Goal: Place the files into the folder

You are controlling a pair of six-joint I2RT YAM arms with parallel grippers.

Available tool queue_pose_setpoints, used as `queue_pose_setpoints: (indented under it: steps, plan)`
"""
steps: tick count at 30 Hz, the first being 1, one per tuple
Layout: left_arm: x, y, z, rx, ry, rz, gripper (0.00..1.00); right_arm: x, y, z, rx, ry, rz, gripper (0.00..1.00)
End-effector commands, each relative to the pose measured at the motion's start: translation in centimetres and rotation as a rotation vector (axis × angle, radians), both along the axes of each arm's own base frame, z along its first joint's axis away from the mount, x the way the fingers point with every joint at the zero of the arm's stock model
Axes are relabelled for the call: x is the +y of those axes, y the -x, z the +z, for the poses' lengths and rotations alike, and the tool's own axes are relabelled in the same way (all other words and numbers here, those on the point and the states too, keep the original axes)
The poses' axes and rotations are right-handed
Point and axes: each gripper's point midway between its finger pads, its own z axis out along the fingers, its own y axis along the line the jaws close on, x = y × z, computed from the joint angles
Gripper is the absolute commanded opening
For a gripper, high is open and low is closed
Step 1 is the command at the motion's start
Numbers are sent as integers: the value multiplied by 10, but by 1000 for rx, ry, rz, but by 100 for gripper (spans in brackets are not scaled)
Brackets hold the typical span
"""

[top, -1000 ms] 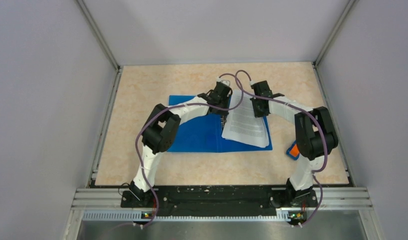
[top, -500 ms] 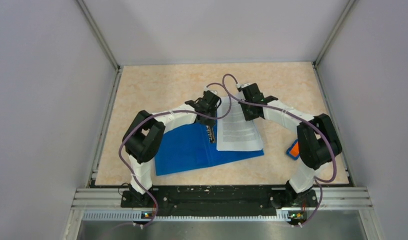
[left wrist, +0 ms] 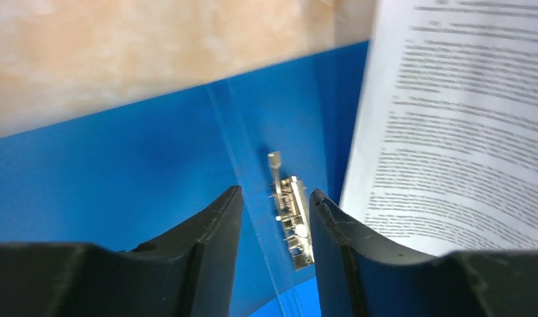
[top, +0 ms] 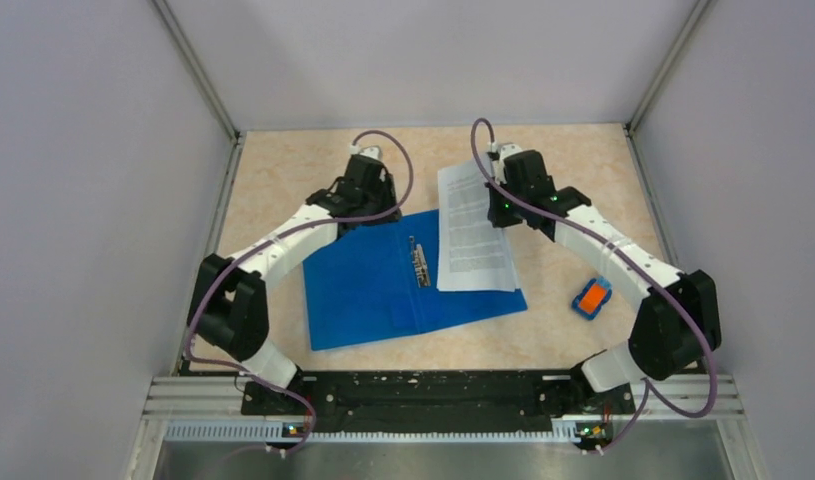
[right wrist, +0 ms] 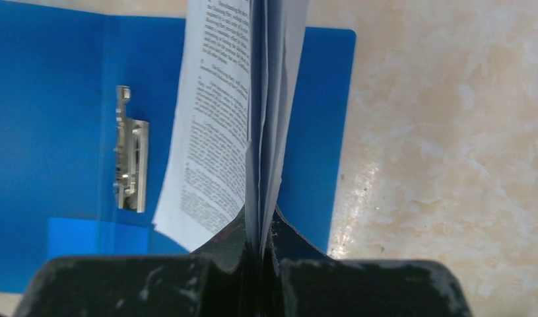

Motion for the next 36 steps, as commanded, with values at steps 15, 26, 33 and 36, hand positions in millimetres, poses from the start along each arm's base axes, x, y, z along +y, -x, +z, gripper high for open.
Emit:
queue_pose_setpoints:
  steps: [15, 26, 33, 36]
  plan:
    - [80, 20, -77, 166, -41, 230, 23, 110, 45, 152, -83, -612, 315, 0]
    - [79, 15, -80, 172, -51, 233, 23, 136, 53, 162, -31, -762, 391, 0]
    - [80, 13, -84, 181, -61, 235, 23, 100, 13, 67, 84, -588, 190, 0]
    - [80, 13, -87, 187, -66, 236, 22, 64, 1, 17, 112, -457, 80, 0]
